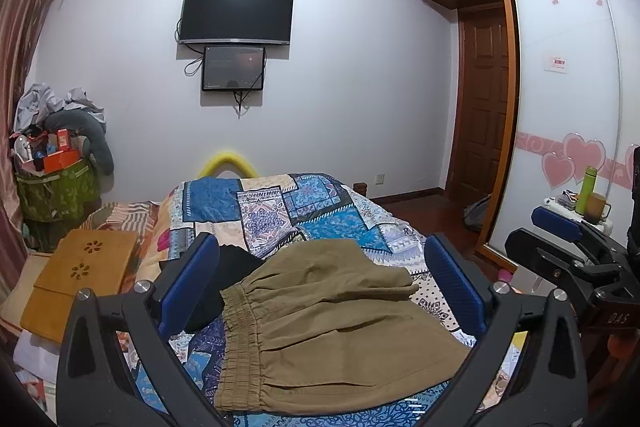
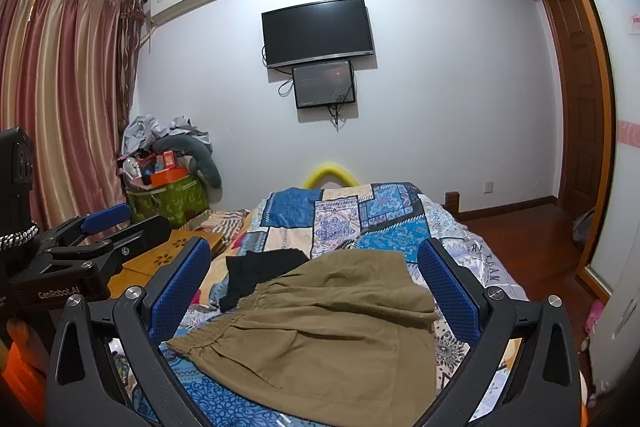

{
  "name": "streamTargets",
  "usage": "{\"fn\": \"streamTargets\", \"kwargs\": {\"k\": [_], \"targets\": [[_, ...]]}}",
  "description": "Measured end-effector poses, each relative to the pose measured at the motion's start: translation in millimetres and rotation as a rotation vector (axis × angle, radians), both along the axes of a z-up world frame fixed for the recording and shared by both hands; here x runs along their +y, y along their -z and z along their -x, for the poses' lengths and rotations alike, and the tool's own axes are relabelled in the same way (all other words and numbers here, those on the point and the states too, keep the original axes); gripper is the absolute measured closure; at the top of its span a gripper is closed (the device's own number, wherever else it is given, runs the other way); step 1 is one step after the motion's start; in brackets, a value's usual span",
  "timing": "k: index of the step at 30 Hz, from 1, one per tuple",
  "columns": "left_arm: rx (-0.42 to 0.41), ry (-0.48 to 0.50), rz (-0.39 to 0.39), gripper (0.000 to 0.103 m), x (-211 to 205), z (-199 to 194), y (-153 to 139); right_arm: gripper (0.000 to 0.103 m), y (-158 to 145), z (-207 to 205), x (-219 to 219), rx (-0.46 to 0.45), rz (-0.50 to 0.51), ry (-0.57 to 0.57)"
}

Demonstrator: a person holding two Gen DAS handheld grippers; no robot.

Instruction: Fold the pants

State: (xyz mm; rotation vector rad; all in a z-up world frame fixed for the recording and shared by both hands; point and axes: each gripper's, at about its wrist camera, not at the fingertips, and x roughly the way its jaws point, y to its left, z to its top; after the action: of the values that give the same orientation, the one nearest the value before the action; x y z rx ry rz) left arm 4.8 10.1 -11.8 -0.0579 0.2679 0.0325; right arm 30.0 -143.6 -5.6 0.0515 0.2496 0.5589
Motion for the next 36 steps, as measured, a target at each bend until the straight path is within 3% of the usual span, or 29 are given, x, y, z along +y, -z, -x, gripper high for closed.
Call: {"fn": "streamTargets", "kwargs": {"k": [36], "targets": [[-0.007,-0.005,-0.011,0.0,-0.5,-1.3,-1.1,0.0,0.0,-2.4,0.7,0.0,0.005,0.006]]}}
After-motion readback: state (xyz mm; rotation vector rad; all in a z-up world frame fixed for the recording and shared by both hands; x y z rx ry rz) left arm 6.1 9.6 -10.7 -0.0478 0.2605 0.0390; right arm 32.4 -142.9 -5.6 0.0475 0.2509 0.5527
